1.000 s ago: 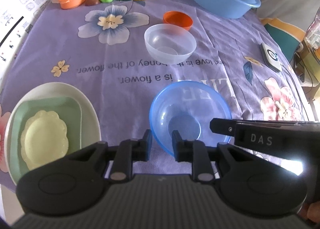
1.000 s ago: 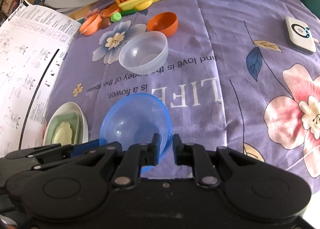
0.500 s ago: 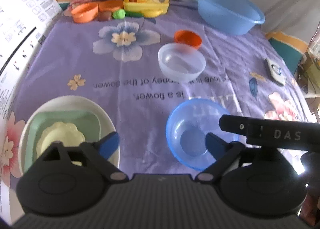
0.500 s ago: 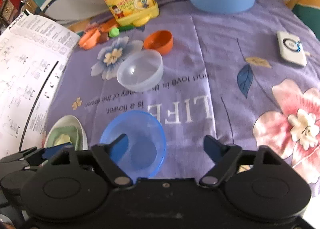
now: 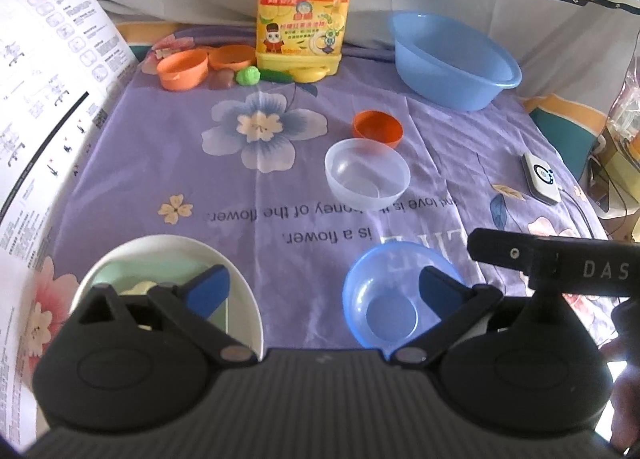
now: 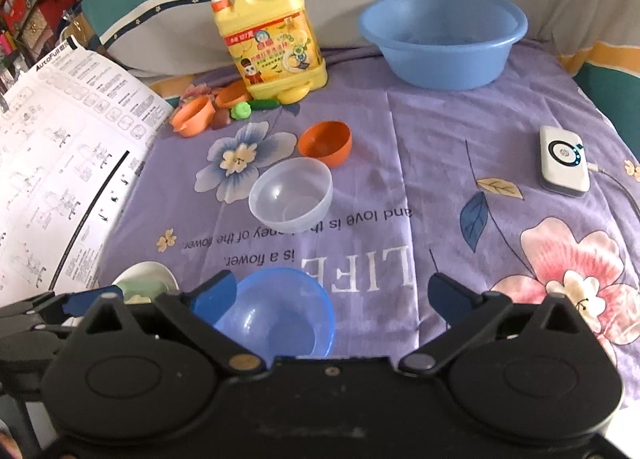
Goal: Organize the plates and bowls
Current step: 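Lower the blue bowl onto the table and open both grippers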
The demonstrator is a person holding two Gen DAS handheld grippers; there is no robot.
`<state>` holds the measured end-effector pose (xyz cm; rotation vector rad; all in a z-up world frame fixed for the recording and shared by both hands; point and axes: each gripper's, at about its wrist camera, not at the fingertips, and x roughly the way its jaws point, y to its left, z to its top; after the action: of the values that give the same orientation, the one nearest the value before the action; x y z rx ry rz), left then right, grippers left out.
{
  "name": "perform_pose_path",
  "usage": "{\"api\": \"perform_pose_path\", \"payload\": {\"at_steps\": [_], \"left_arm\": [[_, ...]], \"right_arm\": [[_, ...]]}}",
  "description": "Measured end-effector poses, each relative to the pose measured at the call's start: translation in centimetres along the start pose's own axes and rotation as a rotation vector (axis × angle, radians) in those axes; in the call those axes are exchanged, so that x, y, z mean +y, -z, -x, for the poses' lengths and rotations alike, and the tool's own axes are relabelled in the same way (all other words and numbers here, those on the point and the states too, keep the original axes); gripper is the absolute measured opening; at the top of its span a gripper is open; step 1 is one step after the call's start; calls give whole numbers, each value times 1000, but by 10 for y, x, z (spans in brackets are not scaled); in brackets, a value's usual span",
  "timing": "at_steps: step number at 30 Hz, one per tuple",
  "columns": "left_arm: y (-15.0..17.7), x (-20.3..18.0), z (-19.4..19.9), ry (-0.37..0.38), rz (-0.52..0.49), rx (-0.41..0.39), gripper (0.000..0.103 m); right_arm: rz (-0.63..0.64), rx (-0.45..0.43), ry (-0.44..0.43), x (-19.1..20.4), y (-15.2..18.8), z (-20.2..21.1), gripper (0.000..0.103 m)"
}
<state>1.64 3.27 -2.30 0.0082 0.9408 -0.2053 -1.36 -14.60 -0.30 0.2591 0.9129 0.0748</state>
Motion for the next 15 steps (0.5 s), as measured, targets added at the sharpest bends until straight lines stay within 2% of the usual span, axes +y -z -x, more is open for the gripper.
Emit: {"api": "perform_pose_path", "payload": {"at_steps": [9,15], "left_arm": [[-5,7,-4,19,32,6,103],[-15,14,-12,1,40,-4,103]], "right_arm": [[-27,-7,16,-9,-4,-2,103],[-46,-9,19,-16,-12,-6,103]]}}
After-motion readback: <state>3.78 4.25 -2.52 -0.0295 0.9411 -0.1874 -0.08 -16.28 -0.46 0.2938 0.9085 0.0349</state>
